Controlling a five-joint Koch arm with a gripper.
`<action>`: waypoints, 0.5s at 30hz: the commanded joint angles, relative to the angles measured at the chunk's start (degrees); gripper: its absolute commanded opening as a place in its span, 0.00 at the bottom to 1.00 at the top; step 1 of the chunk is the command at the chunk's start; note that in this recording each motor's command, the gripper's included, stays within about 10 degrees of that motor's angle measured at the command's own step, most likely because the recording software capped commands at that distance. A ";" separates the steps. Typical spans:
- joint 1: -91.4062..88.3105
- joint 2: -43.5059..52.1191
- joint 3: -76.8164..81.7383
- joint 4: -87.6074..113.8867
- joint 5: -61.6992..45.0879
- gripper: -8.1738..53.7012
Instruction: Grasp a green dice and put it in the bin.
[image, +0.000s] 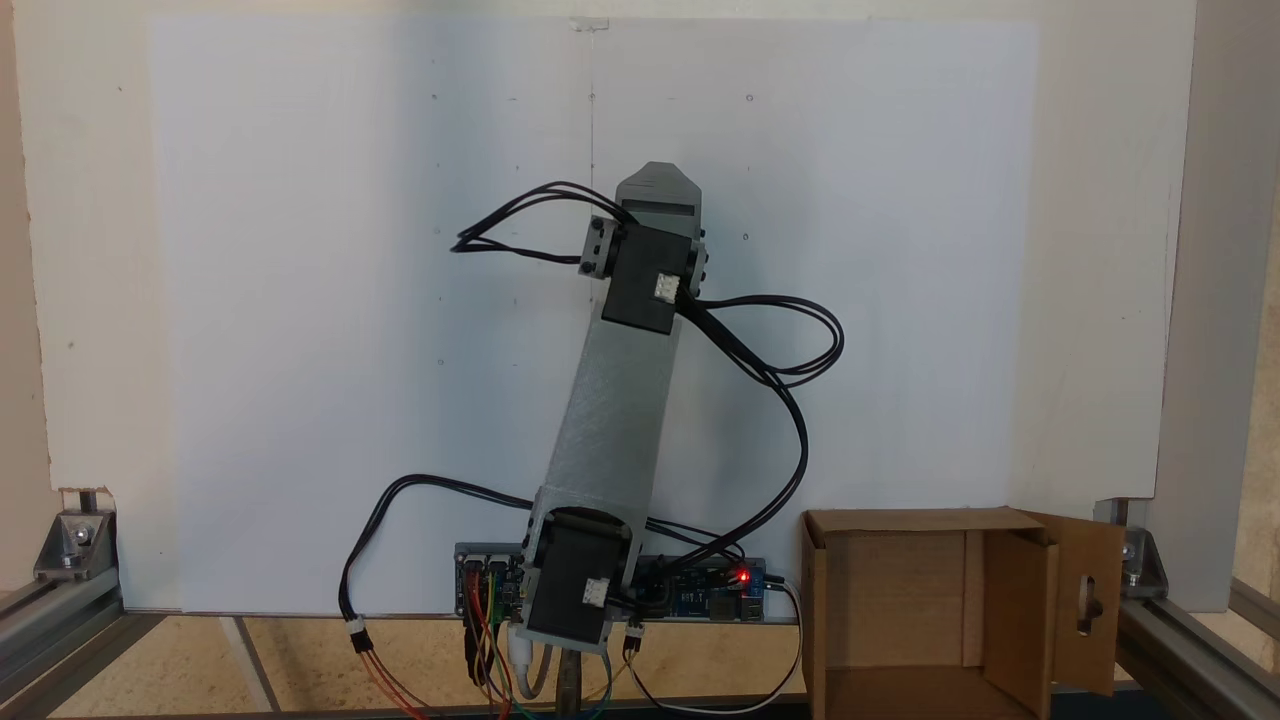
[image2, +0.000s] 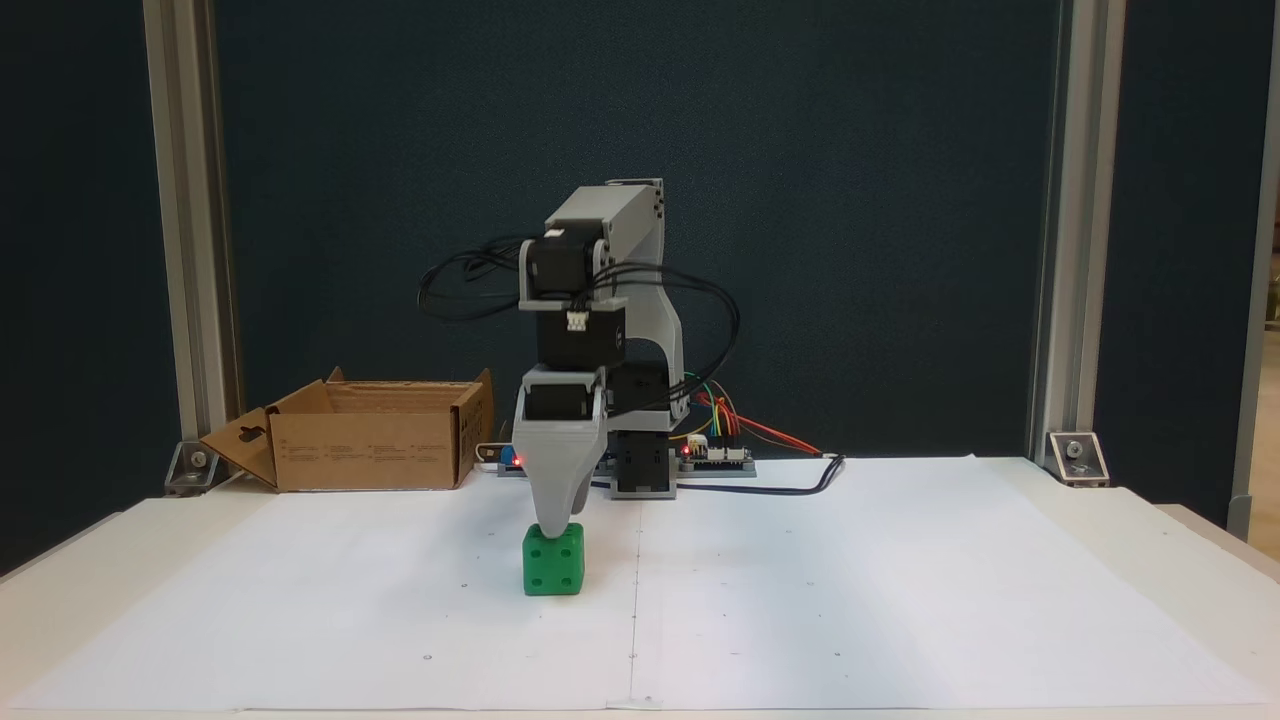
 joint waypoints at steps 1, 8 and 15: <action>0.00 0.00 -0.88 -0.18 1.67 0.82; 0.00 -0.53 -0.88 -0.26 -1.58 0.82; -0.09 -2.37 -0.88 -0.18 -4.83 0.82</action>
